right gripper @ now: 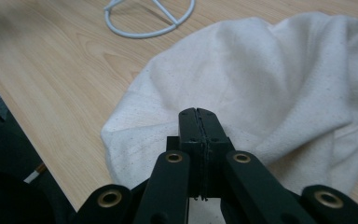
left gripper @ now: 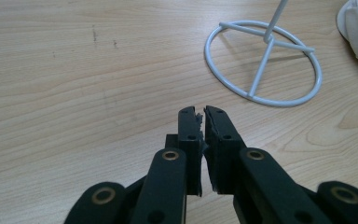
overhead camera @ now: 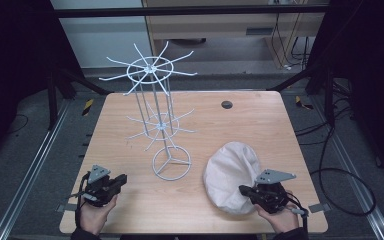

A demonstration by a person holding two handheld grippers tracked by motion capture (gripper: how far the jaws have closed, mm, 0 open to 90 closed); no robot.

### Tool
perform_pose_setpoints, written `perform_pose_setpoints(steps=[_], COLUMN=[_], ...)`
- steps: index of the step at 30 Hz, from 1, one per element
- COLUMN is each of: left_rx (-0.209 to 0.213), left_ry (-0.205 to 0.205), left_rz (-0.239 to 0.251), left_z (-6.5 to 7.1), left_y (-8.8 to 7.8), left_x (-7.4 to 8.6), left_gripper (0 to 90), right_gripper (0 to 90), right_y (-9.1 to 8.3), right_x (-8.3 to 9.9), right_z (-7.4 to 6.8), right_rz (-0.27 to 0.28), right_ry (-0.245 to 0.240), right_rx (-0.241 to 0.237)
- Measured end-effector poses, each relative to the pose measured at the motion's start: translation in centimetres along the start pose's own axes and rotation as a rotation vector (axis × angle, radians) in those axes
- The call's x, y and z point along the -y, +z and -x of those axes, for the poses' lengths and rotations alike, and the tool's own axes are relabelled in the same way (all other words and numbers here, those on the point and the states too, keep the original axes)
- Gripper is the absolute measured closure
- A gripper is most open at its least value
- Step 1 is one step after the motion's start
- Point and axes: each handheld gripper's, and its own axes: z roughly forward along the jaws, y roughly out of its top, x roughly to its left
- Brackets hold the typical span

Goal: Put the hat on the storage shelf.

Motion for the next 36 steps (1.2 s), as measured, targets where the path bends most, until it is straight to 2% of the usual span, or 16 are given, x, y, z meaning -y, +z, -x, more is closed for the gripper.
perform_pose_setpoints(steps=[1,3,5,9,11,14,16,20,24,28,33,36], left_rx=[-0.001,-0.001,0.000,0.000,0.002,0.001,0.001,0.001,0.001,0.000,0.004,0.019], left_ry=[-0.007,-0.008,-0.008,-0.005,-0.003,-0.004,-0.003,-0.004,-0.003,-0.001,-0.001,0.007], left_rz=[0.003,0.002,0.004,0.002,-0.001,0.000,-0.001,0.000,0.000,0.001,0.007,0.008], left_z=[-0.1,-0.1,-0.1,0.0,0.0,0.0,0.0,0.0,0.0,0.0,0.1,0.5], left_y=[0.0,0.0,0.0,0.0,0.1,0.1,0.1,0.1,0.1,0.1,0.0,0.0], left_x=[0.0,0.0,0.0,0.0,0.0,0.1,0.1,0.1,0.1,0.1,0.0,0.0], left_gripper=[84.6,84.6,84.7,84.8,84.8,84.9,84.8,84.9,84.8,85.0,86.0,87.2], right_gripper=[90.0,90.0,90.0,90.0,90.0,90.0,90.0,90.0,90.0,90.0,90.0,90.0], right_y=[-0.2,-0.4,-0.8,-1.2,-1.5,-1.7,-1.9,-2.0,-2.1,-2.1,-2.3,-1.8], right_x=[0.1,0.1,0.3,0.5,0.7,0.9,1.1,1.2,1.3,1.2,1.0,0.5], right_z=[0.4,0.6,1.3,1.9,2.6,2.9,3.5,4.1,5.2,6.0,5.6,4.2], right_rz=[-0.005,-0.004,-0.008,-0.004,0.002,0.005,0.014,0.031,0.056,0.072,0.094,0.112], right_ry=[-0.001,0.005,0.009,0.026,0.036,0.042,0.059,0.073,0.087,0.110,0.111,0.095], right_rx=[0.020,0.026,0.061,0.092,0.129,0.152,0.186,0.222,0.292,0.326,0.325,0.285])
